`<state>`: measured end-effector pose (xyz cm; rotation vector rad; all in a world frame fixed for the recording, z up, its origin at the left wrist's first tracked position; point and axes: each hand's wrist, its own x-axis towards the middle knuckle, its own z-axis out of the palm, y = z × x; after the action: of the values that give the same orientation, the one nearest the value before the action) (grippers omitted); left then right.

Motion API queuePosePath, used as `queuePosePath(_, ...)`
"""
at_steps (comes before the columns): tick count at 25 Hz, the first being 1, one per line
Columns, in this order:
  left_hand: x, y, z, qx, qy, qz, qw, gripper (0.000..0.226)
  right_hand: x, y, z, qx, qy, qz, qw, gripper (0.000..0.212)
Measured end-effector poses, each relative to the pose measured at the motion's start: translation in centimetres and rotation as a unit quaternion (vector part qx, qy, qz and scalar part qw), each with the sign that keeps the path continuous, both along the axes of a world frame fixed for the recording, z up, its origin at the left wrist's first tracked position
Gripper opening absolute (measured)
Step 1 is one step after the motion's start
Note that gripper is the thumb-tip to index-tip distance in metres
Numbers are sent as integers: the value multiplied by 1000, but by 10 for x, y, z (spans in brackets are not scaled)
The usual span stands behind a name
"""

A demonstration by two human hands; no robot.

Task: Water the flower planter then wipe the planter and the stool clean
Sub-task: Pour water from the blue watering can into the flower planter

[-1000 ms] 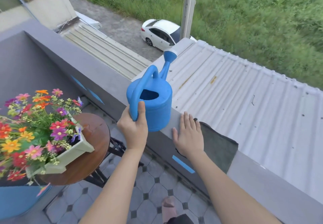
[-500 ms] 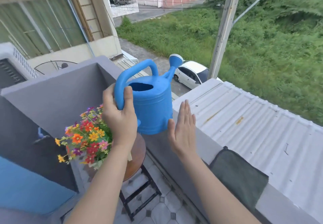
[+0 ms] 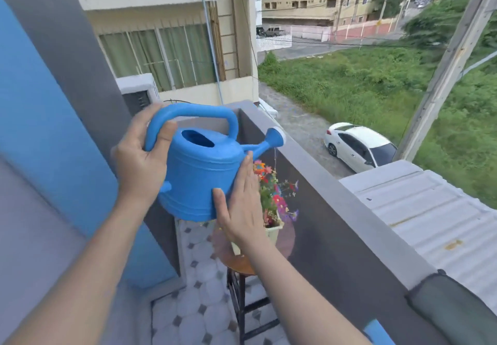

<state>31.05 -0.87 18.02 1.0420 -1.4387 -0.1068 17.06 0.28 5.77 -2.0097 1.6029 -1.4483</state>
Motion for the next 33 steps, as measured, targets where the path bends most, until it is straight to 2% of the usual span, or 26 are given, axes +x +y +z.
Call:
queuePosePath(3, 44, 7, 6, 19, -29, 29, 999, 19, 44, 6, 2, 18, -2, 41, 999, 87)
queuePosePath(11, 94, 17, 23, 65, -126, 68, 988, 19, 105, 27, 3, 63, -15, 94, 993, 93)
queuePosePath(18, 92, 12, 48, 101, -223, 58, 968, 15, 119, 43, 8, 82, -57, 97, 990, 92)
queuePosePath(21, 86, 9, 57, 112, -234, 72, 963, 27, 118, 46, 15, 100, -72, 104, 987, 94)
queuePosePath(27, 81, 8, 69, 146, -278, 74, 947, 24, 118, 50, 19, 143, -74, 141, 977, 99)
queuePosePath(33, 69, 14, 85, 181, -301, 61, 934, 29, 124, 71, 30, 162, -132, 153, 966, 95)
